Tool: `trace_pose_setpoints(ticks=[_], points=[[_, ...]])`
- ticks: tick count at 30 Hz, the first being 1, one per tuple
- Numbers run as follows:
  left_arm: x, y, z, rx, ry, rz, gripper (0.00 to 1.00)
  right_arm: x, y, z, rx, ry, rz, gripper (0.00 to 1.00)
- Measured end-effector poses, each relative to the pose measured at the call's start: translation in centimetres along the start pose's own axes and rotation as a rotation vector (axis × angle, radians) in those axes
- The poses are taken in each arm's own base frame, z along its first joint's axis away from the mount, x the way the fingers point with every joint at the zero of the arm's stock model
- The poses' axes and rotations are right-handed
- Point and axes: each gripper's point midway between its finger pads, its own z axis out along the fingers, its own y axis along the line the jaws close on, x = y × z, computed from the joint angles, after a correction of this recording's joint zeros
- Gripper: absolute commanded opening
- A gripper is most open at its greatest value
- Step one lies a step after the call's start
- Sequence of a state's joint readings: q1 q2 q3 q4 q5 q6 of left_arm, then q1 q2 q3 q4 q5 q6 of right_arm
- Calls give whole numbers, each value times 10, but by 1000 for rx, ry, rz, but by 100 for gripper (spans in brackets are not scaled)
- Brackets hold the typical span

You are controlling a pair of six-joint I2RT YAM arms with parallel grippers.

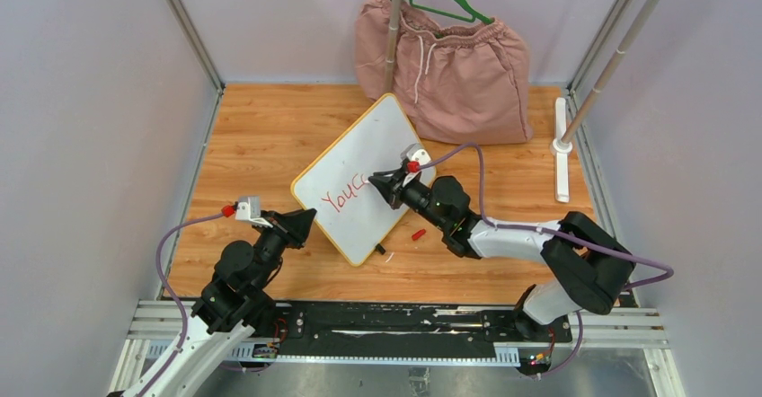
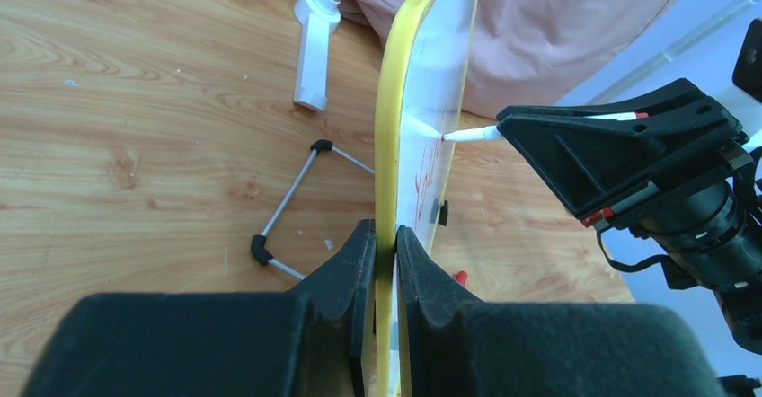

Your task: Write a sentence on the whiteboard

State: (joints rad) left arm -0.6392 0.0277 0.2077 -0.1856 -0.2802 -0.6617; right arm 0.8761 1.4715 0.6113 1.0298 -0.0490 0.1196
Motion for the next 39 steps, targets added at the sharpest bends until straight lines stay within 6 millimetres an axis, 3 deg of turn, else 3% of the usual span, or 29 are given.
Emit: trace_pose_setpoints(ticks=[16, 39], points=[[0, -1, 0, 4, 1, -1, 0, -17, -5, 10, 11, -17, -17, 0], [0, -1, 0, 4, 1, 0, 0, -3, -11, -4, 35, 12, -11, 0]])
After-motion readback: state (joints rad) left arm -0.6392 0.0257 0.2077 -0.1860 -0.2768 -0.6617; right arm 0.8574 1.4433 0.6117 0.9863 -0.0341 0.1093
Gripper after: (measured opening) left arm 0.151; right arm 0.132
